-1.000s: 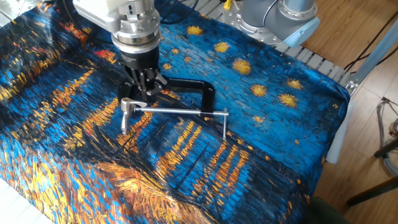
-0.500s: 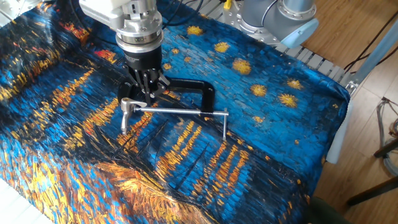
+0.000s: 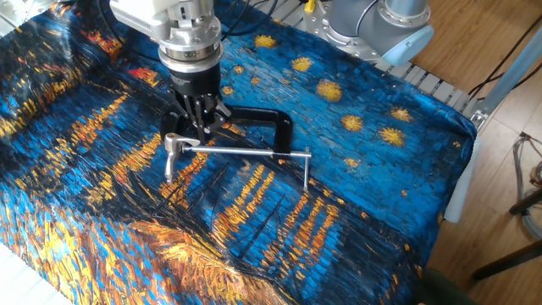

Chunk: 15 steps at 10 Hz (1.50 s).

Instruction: Turn off the water tap

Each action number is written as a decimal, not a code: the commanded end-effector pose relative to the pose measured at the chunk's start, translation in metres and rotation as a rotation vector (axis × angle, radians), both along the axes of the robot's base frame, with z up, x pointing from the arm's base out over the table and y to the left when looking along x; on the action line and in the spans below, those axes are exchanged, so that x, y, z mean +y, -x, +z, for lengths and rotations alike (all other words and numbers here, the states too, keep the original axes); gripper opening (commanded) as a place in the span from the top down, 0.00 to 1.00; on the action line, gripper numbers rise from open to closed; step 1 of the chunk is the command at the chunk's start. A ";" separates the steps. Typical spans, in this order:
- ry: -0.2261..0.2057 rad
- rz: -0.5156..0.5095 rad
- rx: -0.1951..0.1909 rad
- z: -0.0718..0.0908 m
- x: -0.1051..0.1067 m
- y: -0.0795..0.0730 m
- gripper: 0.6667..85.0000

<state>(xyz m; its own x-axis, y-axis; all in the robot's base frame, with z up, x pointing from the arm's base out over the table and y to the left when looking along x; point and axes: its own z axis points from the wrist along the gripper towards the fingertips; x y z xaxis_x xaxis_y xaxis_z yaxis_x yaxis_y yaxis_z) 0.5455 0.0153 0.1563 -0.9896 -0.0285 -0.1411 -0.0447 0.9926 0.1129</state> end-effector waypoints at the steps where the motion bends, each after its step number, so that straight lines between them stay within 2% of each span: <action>1: 0.043 -0.012 0.075 -0.001 -0.012 0.019 0.99; 3: 0.105 -0.041 0.090 -0.002 -0.029 0.022 0.99; 4: 0.105 -0.056 0.095 -0.002 -0.029 0.023 0.99; 5: 0.070 -0.045 0.085 -0.002 -0.020 0.020 0.99; 6: 0.076 -0.015 0.076 -0.008 -0.024 0.017 0.99; 10: 0.069 0.056 0.036 -0.059 -0.063 0.007 0.99; 13: 0.064 0.067 0.039 -0.078 -0.074 0.013 0.99; 15: 0.067 0.067 0.058 -0.083 -0.078 0.020 0.99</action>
<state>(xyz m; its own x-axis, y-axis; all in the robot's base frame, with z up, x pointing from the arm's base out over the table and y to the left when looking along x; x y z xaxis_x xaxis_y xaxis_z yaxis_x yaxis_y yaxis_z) 0.5305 -0.0554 0.0843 -0.9914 -0.1000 -0.0843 -0.1036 0.9938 0.0394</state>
